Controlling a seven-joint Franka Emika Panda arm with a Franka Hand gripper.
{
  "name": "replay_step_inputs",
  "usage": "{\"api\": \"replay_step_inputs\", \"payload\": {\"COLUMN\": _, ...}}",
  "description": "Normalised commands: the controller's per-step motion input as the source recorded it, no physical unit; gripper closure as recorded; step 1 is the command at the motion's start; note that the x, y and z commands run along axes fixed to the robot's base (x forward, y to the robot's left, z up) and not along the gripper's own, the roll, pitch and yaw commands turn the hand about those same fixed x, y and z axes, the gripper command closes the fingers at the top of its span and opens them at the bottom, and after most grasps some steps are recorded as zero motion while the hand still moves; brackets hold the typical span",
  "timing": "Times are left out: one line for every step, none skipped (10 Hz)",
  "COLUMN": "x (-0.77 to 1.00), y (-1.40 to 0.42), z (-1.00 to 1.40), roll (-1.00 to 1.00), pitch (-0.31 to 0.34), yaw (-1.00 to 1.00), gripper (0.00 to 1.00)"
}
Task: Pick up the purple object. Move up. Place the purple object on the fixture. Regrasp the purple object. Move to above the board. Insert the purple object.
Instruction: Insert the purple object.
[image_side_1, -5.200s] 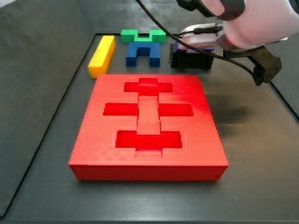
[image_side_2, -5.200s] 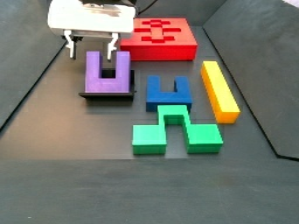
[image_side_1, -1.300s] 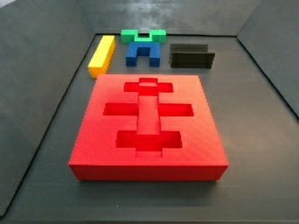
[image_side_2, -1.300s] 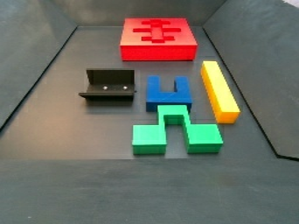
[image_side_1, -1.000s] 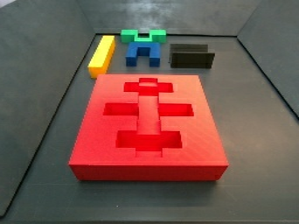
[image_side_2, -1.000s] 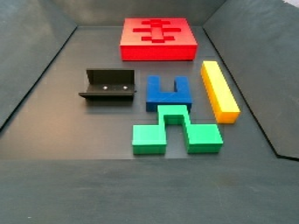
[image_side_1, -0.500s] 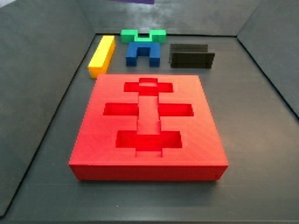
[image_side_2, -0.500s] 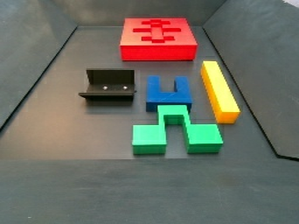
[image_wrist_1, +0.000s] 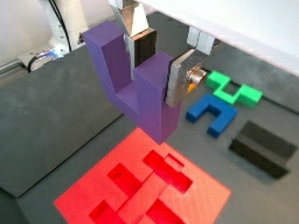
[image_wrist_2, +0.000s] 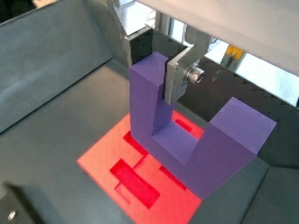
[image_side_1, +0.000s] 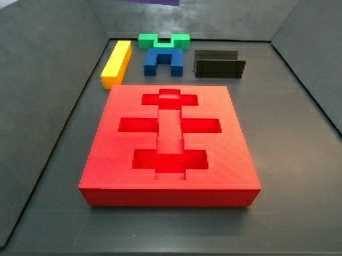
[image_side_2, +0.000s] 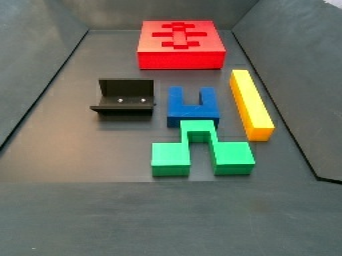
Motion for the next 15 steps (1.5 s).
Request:
{"api": "replay_step_inputs", "payload": {"x": 0.02, "y": -0.21, "z": -0.27, "roll": -0.39, "pitch": -0.221, "yaw": -0.21, "gripper": 1.00}}
{"api": "replay_step_inputs", "payload": {"x": 0.00, "y": -0.48, "z": -0.66, "roll": -0.12, "pitch": -0.169, "yaw": 0.00, "gripper": 1.00}}
{"api": "replay_step_inputs", "payload": {"x": 0.00, "y": -0.61, "z": -0.85, "roll": -0.05, "pitch": -0.094, "yaw": 0.19, "gripper": 1.00}}
{"api": "replay_step_inputs", "payload": {"x": 0.07, "y": -0.53, "z": -0.80, "roll": -0.01, "pitch": 0.000, "yaw": 0.50, "gripper": 1.00}}
{"api": "replay_step_inputs", "payload": {"x": 0.09, "y": -0.47, "z": -0.70, "roll": -0.06, "pitch": 0.000, "yaw": 0.53, "gripper": 1.00}}
{"api": "replay_step_inputs", "payload": {"x": 0.18, "y": -0.51, "z": -0.61, "roll": -0.17, "pitch": -0.043, "yaw": 0.41, "gripper": 1.00}}
{"api": "replay_step_inputs", "payload": {"x": 0.24, "y": -0.49, "z": -0.59, "roll": -0.21, "pitch": -0.069, "yaw": 0.39, "gripper": 1.00}}
{"api": "replay_step_inputs", "payload": {"x": 0.50, "y": -0.50, "z": -0.49, "roll": -0.08, "pitch": 0.000, "yaw": 0.11, "gripper": 1.00}}
{"api": "replay_step_inputs", "payload": {"x": 0.57, "y": -0.41, "z": -0.47, "roll": -0.05, "pitch": 0.000, "yaw": 0.00, "gripper": 1.00}}
{"api": "replay_step_inputs", "payload": {"x": 0.76, "y": -0.35, "z": -0.34, "roll": -0.02, "pitch": 0.016, "yaw": -0.02, "gripper": 1.00}}
{"api": "replay_step_inputs", "payload": {"x": 0.82, "y": -0.23, "z": -0.22, "roll": 0.04, "pitch": 0.099, "yaw": -0.14, "gripper": 1.00}}
{"api": "replay_step_inputs", "payload": {"x": 0.85, "y": -0.17, "z": -0.21, "roll": 0.09, "pitch": 0.136, "yaw": -0.11, "gripper": 1.00}}
{"api": "replay_step_inputs", "payload": {"x": 0.82, "y": -0.18, "z": -0.25, "roll": 0.09, "pitch": 0.143, "yaw": -0.07, "gripper": 1.00}}
{"api": "replay_step_inputs", "payload": {"x": 0.45, "y": -0.05, "z": -0.46, "roll": 0.00, "pitch": 0.043, "yaw": 0.05, "gripper": 1.00}}
{"api": "replay_step_inputs", "payload": {"x": 0.03, "y": 0.00, "z": -0.26, "roll": 0.02, "pitch": 0.000, "yaw": 0.29, "gripper": 1.00}}
